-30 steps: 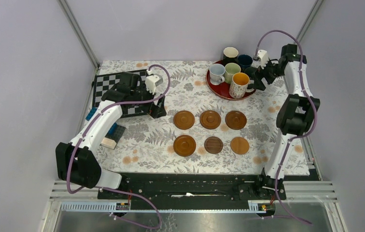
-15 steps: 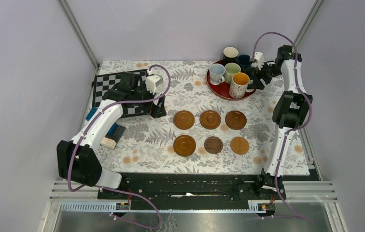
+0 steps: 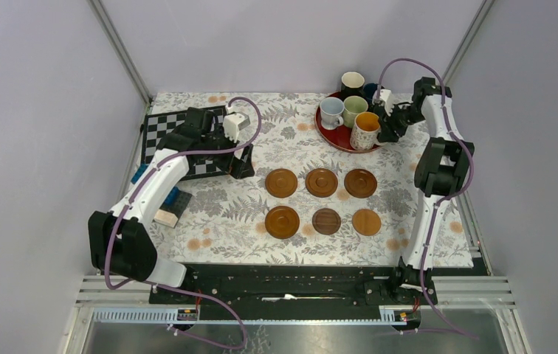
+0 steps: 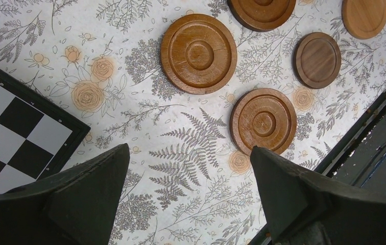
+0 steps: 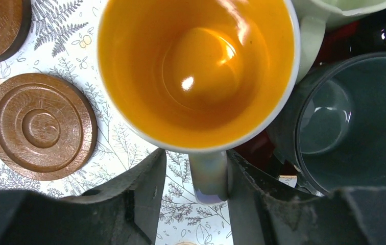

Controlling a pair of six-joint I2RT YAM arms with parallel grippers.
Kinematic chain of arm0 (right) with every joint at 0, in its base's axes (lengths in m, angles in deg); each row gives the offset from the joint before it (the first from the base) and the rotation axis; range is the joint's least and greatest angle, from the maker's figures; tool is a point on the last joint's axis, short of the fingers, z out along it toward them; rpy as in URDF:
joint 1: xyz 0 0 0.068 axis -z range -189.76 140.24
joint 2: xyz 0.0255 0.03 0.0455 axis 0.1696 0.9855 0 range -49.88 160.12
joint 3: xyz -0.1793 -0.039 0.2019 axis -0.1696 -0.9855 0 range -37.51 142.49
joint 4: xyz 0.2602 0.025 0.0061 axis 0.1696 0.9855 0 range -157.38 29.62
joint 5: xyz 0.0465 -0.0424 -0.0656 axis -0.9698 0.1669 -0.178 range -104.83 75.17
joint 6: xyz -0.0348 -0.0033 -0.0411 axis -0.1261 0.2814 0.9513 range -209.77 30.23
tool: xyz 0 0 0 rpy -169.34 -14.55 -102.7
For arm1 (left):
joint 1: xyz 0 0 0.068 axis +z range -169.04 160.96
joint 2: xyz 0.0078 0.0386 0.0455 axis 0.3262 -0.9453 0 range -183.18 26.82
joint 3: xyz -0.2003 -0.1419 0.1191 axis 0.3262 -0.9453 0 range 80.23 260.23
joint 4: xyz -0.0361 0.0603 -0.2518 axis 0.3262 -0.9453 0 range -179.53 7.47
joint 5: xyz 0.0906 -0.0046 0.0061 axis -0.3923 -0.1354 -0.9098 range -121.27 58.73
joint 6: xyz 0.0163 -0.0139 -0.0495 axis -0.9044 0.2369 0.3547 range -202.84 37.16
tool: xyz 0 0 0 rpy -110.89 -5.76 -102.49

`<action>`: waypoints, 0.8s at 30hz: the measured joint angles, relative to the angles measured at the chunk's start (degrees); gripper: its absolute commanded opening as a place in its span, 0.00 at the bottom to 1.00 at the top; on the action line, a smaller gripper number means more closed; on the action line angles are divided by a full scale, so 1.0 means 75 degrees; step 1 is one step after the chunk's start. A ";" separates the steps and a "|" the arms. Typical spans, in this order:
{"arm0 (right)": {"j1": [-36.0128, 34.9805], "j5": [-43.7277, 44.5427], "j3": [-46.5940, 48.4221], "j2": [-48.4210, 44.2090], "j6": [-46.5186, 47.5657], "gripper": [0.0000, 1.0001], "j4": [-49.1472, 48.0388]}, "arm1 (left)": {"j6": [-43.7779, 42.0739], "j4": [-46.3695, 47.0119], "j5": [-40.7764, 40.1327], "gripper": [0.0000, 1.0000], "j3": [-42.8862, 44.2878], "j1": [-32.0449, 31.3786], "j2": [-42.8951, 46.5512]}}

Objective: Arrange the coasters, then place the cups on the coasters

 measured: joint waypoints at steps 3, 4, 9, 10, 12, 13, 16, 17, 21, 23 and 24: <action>-0.0038 0.0000 -0.0233 -0.0189 -0.0061 0.48 -0.0117 | 0.0000 -0.0087 -0.0017 0.99 0.0023 0.0000 0.0009; -0.0044 -0.0003 -0.0309 -0.0254 -0.0082 0.48 -0.0152 | -0.0003 -0.0119 -0.0038 0.99 0.0023 0.0000 0.0015; -0.0093 -0.0003 -0.1151 -0.0772 -0.0204 0.47 -0.0629 | 0.0000 -0.0172 -0.0125 0.99 0.0023 0.0000 0.0099; -0.0102 0.0000 -0.1381 -0.0898 -0.0242 0.47 -0.0781 | 0.0000 -0.0175 -0.0146 0.99 0.0023 0.0000 0.0131; -0.0114 0.0003 -0.1877 -0.1151 -0.0321 0.47 -0.1110 | 0.0003 -0.0175 -0.0178 0.99 0.0023 0.0000 0.0204; -0.0119 0.0003 -0.2101 -0.1259 -0.0361 0.47 -0.1250 | 0.0003 -0.0178 -0.0192 0.99 0.0023 0.0000 0.0239; -0.0140 0.0029 -0.2702 -0.1498 -0.0527 0.48 -0.1740 | 0.0009 -0.0175 -0.0201 0.99 0.0023 0.0000 0.0271; -0.0149 0.0032 -0.2850 -0.1545 -0.0629 0.48 -0.1906 | 0.0015 -0.0178 -0.0204 0.99 0.0023 0.0000 0.0271; -0.0187 0.0058 -0.3311 -0.1609 -0.1075 0.52 -0.2579 | 0.0061 -0.0178 -0.0201 0.99 0.0023 0.0006 0.0271; -0.0207 0.0082 -0.3576 -0.1638 -0.1329 0.53 -0.2964 | 0.0087 -0.0175 -0.0204 0.99 0.0026 0.0012 0.0271; -0.0213 0.0093 -0.3689 -0.1652 -0.1466 0.53 -0.3133 | 0.0090 -0.0175 -0.0204 0.99 0.0023 0.0012 0.0271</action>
